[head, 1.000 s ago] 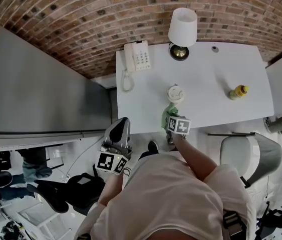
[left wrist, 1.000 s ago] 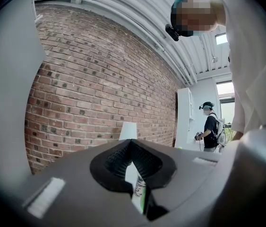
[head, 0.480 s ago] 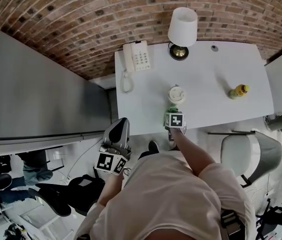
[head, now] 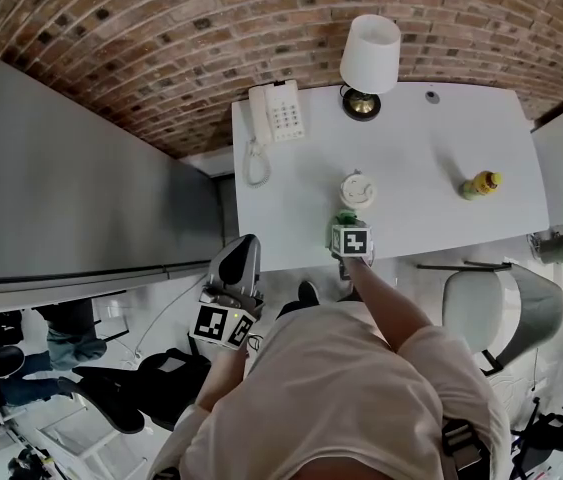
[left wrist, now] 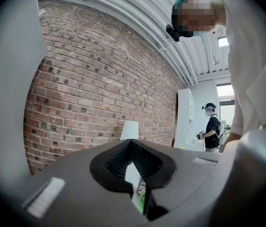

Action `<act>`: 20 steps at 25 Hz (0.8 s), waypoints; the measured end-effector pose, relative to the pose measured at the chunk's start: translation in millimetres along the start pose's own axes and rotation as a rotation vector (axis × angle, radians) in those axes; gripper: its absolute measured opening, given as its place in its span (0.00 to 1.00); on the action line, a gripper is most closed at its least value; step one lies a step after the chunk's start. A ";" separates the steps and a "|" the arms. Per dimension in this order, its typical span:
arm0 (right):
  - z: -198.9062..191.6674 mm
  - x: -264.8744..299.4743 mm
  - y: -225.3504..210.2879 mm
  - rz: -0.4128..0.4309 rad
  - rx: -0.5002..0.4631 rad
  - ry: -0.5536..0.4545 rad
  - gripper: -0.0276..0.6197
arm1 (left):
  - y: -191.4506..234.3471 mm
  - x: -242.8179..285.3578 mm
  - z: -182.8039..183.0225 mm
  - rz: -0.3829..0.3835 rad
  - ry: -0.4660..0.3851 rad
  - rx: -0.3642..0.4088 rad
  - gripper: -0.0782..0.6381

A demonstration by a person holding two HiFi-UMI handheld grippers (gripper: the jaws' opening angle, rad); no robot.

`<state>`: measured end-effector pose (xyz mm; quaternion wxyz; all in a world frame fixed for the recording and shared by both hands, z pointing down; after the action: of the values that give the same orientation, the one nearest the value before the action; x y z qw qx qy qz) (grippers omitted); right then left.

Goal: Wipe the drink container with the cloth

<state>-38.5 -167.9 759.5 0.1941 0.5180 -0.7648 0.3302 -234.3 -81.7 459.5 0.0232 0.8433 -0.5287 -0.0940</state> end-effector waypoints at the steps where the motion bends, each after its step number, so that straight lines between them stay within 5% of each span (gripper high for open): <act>1: 2.5 -2.2 0.2 -0.002 0.000 -0.004 0.13 | 0.1 0.9 0.4 0.000 -0.002 -0.003 0.12; 20: 48.0 -40.9 22.5 0.059 0.070 -0.153 0.13 | -7.1 7.3 -0.4 -0.035 -0.022 -0.046 0.12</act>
<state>-41.2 -169.2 692.6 0.1069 0.5254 -0.7804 0.3217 -224.8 -85.1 457.9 0.0352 0.8505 -0.5118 -0.1161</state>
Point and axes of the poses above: the fingertips, and each gripper's own axes: x forward along the fingers, y to its left, z out of its top, the point moved 4 cm from there along -x, backward along the fingers, and after that the axes turned 13 degrees about -y, right-handed, at the moved point
